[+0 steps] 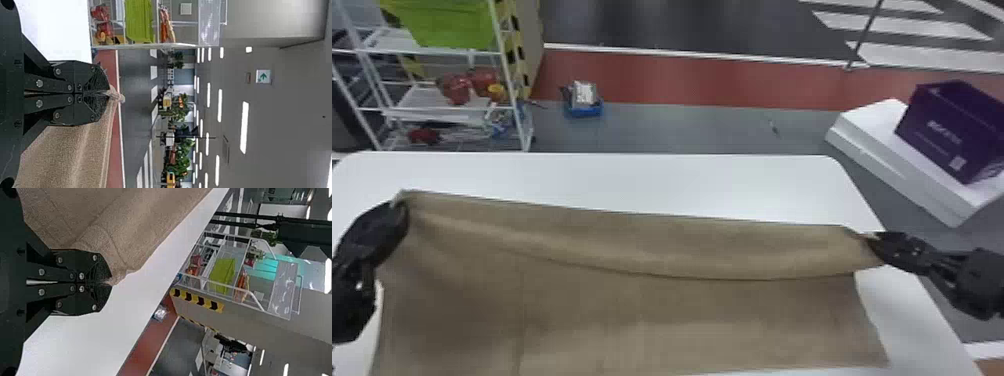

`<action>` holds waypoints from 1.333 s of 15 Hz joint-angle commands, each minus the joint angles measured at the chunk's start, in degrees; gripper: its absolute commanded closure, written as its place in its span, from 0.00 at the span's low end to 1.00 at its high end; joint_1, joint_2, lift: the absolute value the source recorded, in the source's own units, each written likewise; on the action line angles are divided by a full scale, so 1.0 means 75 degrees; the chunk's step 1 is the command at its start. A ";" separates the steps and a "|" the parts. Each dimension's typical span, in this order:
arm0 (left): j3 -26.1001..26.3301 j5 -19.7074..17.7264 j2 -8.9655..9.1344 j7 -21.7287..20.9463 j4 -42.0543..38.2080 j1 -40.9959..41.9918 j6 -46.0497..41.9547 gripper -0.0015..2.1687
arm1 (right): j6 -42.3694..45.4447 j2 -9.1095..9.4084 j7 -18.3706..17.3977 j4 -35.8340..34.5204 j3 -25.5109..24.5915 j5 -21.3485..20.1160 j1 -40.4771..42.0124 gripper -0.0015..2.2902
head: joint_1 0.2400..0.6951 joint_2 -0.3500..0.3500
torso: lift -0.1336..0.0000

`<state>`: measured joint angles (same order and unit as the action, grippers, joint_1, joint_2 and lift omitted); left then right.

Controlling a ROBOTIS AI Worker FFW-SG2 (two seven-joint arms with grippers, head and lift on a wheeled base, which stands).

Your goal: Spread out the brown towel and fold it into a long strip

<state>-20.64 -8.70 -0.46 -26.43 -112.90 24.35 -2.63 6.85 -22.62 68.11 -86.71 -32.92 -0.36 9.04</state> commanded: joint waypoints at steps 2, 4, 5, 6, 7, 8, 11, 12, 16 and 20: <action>-0.0002 -0.0211 0.0081 -0.0026 0.0533 0.0269 -0.1154 0.62 | 0.0240 0.0098 0.0000 -0.0180 -0.0099 0.0141 0.0330 0.73 | 1.00 0.31 | 0.08; 0.0033 -0.0257 0.0081 -0.0061 0.0943 0.0456 -0.2162 0.62 | 0.0240 0.0110 0.0012 -0.0227 -0.0123 0.0153 0.0459 0.73 | 1.00 0.32 | 0.08; 0.0033 -0.0269 0.0081 -0.0061 0.1025 0.0573 -0.2396 0.62 | 0.0240 0.0110 0.0000 -0.0274 -0.0123 0.0153 0.0565 0.73 | 1.00 0.32 | 0.08; 0.0033 -0.0269 0.0081 -0.0061 0.1025 0.0702 -0.2419 0.62 | 0.0263 0.0121 0.0012 -0.0321 -0.0123 0.0153 0.0670 0.73 | 1.00 0.31 | 0.08; 0.0045 -0.0257 0.0081 -0.0073 0.1025 0.0796 -0.2466 0.62 | 0.0240 0.0121 0.0000 -0.0380 -0.0123 0.0153 0.0799 0.72 | 1.00 0.31 | 0.08; 0.0045 -0.0257 0.0081 -0.0073 0.1014 0.0890 -0.2466 0.62 | 0.0216 0.0121 0.0012 -0.0438 -0.0134 0.0153 0.0916 0.66 | 1.00 0.31 | 0.08; 0.0115 0.0047 0.0081 -0.0073 0.0768 0.1370 -0.2349 0.56 | 0.0076 0.0203 0.0012 -0.0719 -0.0357 0.0141 0.1397 0.64 | 1.00 0.30 | 0.08; 0.0069 0.0223 0.0081 -0.0073 0.0615 0.1569 -0.2232 0.56 | 0.0076 0.0203 0.0012 -0.0766 -0.0416 0.0153 0.1526 0.63 | 1.00 0.28 | 0.08; -0.0095 0.0786 0.0081 -0.0026 0.0147 0.2085 -0.1857 0.44 | 0.0076 0.0285 0.0012 -0.0813 -0.0509 0.0141 0.1830 0.38 | 1.00 0.25 | 0.08; -0.0353 0.0821 0.0081 -0.0061 -0.0100 0.2448 -0.1857 0.26 | 0.0216 0.0285 -0.0023 -0.0766 -0.0779 0.0153 0.2006 0.11 | 1.00 0.24 | 0.08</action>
<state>-22.61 -2.55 0.00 -26.90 -113.16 41.81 -16.57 8.01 -20.47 67.89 -92.67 -37.77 0.71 23.53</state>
